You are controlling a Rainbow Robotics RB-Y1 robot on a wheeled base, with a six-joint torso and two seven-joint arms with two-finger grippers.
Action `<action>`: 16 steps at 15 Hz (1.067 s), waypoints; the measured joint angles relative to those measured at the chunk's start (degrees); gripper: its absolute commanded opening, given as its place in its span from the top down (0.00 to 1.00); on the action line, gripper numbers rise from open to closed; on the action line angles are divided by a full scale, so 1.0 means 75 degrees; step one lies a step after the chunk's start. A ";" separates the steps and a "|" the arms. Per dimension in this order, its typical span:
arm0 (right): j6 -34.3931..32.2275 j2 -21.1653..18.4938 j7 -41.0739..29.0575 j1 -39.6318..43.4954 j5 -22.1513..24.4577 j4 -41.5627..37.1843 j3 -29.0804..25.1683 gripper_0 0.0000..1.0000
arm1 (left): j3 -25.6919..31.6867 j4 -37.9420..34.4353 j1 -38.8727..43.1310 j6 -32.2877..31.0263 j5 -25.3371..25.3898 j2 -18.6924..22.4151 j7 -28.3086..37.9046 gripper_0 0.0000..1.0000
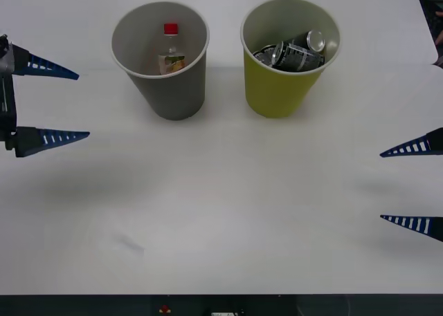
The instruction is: Put the can into the green bin and the plastic bottle into the gray bin
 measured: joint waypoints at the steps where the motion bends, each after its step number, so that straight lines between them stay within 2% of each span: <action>1: 0.0000 0.0000 0.0000 0.0000 0.0000 0.0000 0.0000 0.00 | 0.0105 -0.0106 0.0280 0.0017 0.0103 0.0093 -0.0329 0.00; 5: 0.0000 0.0000 0.0000 0.0000 0.0000 0.0000 0.0000 0.00 | 0.0314 -0.0315 0.1292 0.0032 0.0768 0.0614 -0.1373 0.00; 8: 0.0000 0.0000 0.0000 0.0000 0.0000 0.0000 0.0000 0.00 | 0.0484 -0.0502 0.1959 0.0040 0.1208 0.0972 -0.1601 0.00; 13: 0.0000 0.0000 0.0000 0.0000 0.0000 0.0000 0.0000 0.00 | 0.1367 -0.1251 0.3240 0.0040 0.1219 0.1045 -0.1604 0.00; 16: 0.0000 0.0000 0.0000 0.0000 0.0000 0.0000 0.0000 0.00 | 0.1863 -0.1637 0.3846 0.0073 0.0964 0.1045 -0.1621 0.00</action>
